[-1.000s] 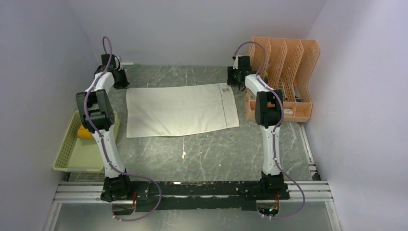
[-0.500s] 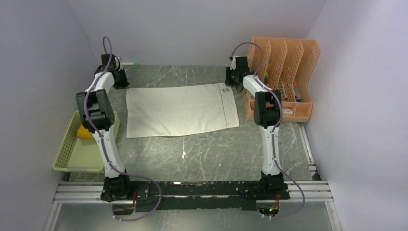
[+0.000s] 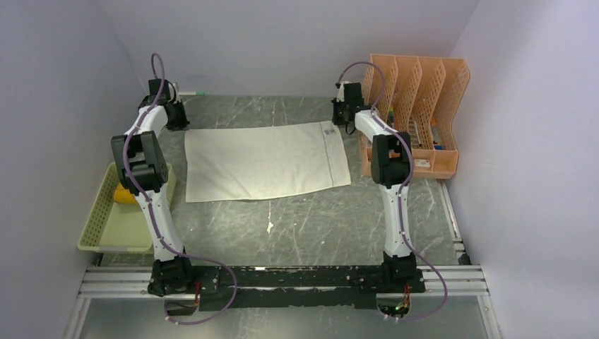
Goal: Roll the towels
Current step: Fold the towel at the center of the board.
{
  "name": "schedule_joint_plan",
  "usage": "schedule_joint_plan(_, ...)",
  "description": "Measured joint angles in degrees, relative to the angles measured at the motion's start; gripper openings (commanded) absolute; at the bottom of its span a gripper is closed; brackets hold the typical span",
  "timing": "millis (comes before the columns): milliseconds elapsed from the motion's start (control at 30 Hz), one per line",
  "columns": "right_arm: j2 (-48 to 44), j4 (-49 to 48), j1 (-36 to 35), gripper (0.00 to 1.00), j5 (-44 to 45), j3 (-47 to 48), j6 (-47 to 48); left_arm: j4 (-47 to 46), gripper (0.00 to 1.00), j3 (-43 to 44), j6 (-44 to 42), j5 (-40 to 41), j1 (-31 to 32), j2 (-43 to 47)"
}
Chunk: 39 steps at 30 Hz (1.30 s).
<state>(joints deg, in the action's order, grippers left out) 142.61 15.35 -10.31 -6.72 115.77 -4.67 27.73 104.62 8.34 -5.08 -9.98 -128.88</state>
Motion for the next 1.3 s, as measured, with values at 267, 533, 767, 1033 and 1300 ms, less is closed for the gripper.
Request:
schedule_joint_plan(267, -5.3, -1.9, 0.2, 0.00, 1.1, -7.1, -0.3, 0.2, 0.07, 0.0, 0.0, 0.0, 0.0, 1.8)
schedule_joint_plan(533, -13.7, -2.4, 0.5, 0.00, 1.2, -7.9, -0.4, -1.3, 0.07, 0.3, 0.0, -0.6, 0.0, 6.0)
schedule_joint_plan(767, -14.4, -3.9, 0.5, 0.00, 1.4, -7.1, 0.2, -3.9, 0.07, 1.6, -0.2, -1.4, 0.0, 5.4)
schedule_joint_plan(1033, -13.1, -4.7, 0.5, 0.00, 2.3, -4.0, 1.6, -10.6, 0.07, 1.5, -1.3, -1.7, 0.2, 5.2)
schedule_joint_plan(1300, -13.1, -5.5, 0.5, 0.00, 2.7, -3.7, 2.9, -17.9, 0.07, -2.1, -3.0, -0.9, 1.4, 5.2)
